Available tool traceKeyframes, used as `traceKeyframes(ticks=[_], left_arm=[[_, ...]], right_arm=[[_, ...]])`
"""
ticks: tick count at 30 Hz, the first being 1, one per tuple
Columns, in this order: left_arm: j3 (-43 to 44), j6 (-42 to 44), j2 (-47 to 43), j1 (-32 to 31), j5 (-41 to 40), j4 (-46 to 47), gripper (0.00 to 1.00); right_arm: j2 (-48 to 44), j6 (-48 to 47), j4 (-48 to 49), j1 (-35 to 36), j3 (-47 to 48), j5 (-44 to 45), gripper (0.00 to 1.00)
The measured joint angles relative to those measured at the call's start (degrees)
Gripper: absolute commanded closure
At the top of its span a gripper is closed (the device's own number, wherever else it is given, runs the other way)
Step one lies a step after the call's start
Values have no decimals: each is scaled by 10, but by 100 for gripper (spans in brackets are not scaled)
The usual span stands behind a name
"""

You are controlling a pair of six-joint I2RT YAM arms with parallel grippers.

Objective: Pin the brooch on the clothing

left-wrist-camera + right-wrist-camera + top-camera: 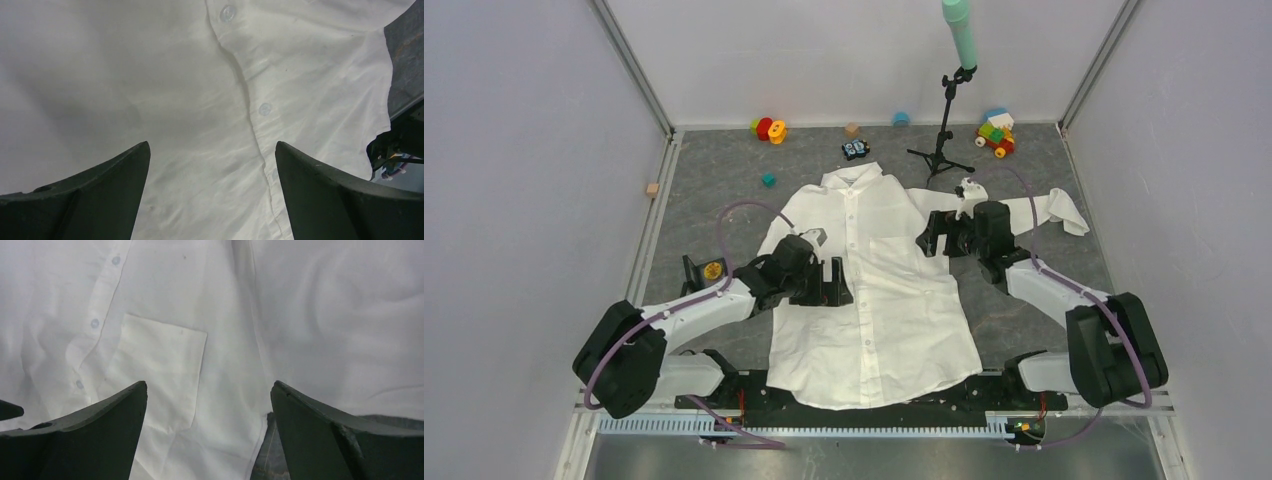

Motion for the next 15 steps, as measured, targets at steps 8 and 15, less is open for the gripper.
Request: traceKeyframes(ticks=[8, 15], left_arm=[[-63, -6, -5, 0, 1, 67, 0], [-121, -27, -50, 0, 0, 132, 0]], right_arm=[[136, -3, 79, -14, 70, -9, 3], [222, 19, 124, -39, 92, -39, 3]])
